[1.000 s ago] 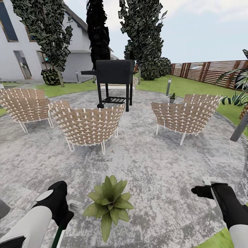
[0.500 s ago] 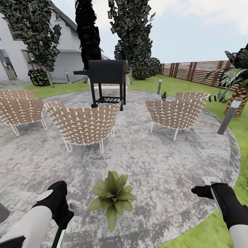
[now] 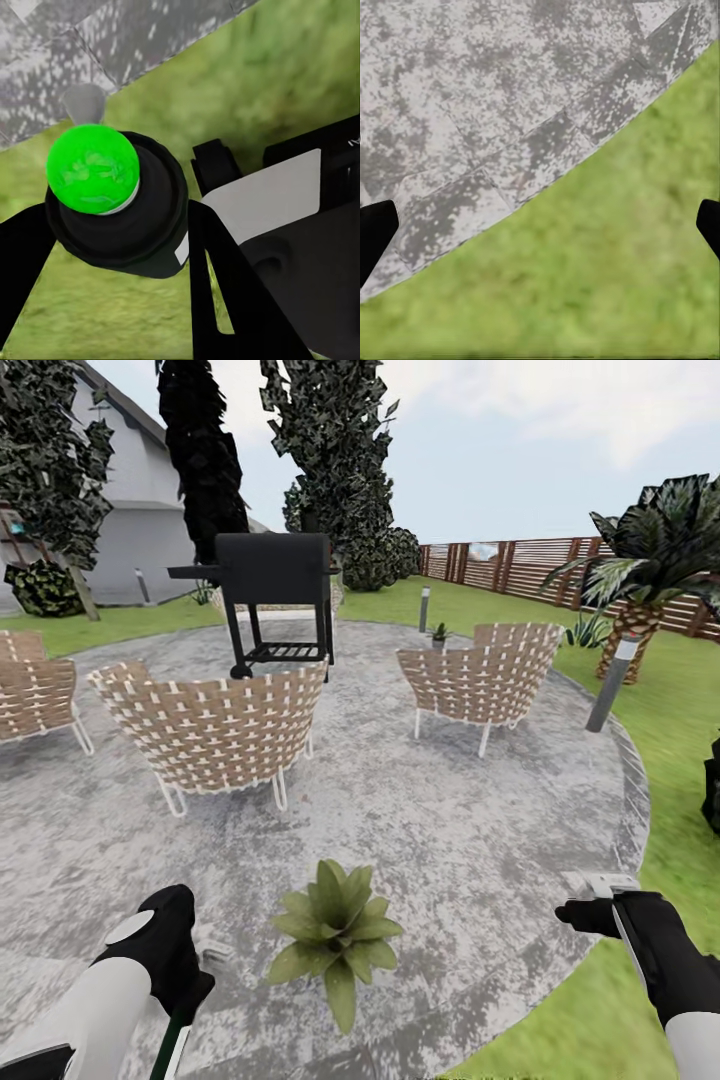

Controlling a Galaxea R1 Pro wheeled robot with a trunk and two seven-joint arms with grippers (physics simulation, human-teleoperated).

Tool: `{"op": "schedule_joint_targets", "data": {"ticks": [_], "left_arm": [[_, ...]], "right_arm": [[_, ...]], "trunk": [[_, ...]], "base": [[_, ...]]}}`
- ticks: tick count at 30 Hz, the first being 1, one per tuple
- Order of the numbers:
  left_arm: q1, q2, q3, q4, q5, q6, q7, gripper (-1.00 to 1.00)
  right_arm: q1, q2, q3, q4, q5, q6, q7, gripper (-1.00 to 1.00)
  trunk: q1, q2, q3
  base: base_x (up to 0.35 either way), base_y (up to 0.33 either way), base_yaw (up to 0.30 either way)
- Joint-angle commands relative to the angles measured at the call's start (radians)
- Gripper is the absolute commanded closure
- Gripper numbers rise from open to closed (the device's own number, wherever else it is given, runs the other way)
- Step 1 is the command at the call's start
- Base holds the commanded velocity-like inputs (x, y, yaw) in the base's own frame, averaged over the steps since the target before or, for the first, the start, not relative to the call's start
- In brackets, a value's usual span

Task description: Pick up the pesticide atomizer in the garden and spray insectifuge to fully cover both potted plants in the garden.

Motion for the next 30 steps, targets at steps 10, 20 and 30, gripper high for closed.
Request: {"op": "schedule_joint_targets", "data": {"ticks": [10, 20, 30], "left_arm": [[-0.001, -0.001, 0.004, -0.001, -0.009, 0.008, -0.01, 1.0], [-0.001, -0.001, -0.003, -0.001, -0.009, 0.008, -0.011, 1.0], [-0.002, -0.001, -0.004, 0.0, -0.01, 0.008, -0.01, 1.0]], "right_arm": [[-0.001, 0.0, -0.002, -0.001, 0.011, 0.004, 0.009, -1.0], [-0.001, 0.0, -0.003, -0.001, 0.01, 0.004, 0.009, -1.0], [-0.001, -0.001, -0.005, -0.003, 0.009, 0.004, 0.009, -1.0]], "trunk": [[0.0, 0.0, -0.001], [0.0, 0.0, -0.003], [0.0, 0.0, -0.013]], "base": [[0.0, 0.344, -0.264], [0.0, 0.344, -0.247], [0.0, 0.335, -0.158]]}}
